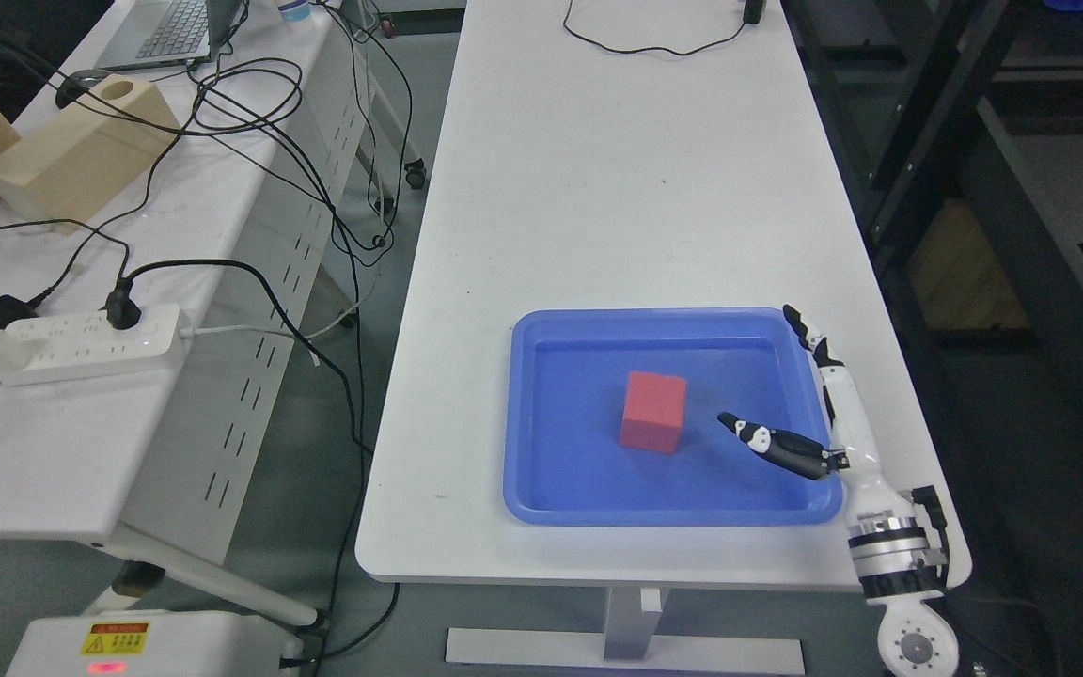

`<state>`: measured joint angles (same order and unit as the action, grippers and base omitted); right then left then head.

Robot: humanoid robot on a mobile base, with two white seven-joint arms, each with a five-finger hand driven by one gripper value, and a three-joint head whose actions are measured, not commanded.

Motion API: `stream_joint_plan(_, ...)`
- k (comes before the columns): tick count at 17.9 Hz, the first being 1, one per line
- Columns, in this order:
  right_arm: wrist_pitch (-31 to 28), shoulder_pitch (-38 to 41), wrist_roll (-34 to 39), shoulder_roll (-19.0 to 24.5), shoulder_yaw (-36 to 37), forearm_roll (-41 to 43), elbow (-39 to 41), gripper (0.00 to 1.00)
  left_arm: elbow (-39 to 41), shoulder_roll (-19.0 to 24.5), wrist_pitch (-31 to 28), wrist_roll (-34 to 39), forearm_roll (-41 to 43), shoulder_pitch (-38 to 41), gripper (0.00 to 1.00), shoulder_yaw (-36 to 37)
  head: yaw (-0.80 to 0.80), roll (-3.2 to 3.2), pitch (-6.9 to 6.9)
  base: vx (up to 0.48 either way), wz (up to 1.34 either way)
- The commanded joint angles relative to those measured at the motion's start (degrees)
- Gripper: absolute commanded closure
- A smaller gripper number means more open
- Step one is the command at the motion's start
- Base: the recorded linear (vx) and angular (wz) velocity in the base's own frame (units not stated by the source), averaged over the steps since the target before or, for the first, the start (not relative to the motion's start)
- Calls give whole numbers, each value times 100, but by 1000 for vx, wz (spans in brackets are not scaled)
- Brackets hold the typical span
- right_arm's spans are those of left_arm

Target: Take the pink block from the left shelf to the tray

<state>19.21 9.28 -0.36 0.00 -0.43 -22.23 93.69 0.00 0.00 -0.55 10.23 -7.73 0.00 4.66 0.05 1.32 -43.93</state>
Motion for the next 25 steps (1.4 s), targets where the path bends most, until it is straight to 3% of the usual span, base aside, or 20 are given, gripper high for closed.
stream_joint_plan(1,-84,12,45,-100,448,1792,0,1,100,100,2,5,0,-167,0,0,0,0,0,-37,7)
stream_joint_plan(9,-717,30,448,-100,571,1792,0,0,100,100,2,5,0,-167,0,0,0,0,0,-90,1)
stream_joint_plan(25,-708,285,1267,-100,650,1792,0,0,100,100,2,5,0,-167,0,0,0,0,0,-124,4)
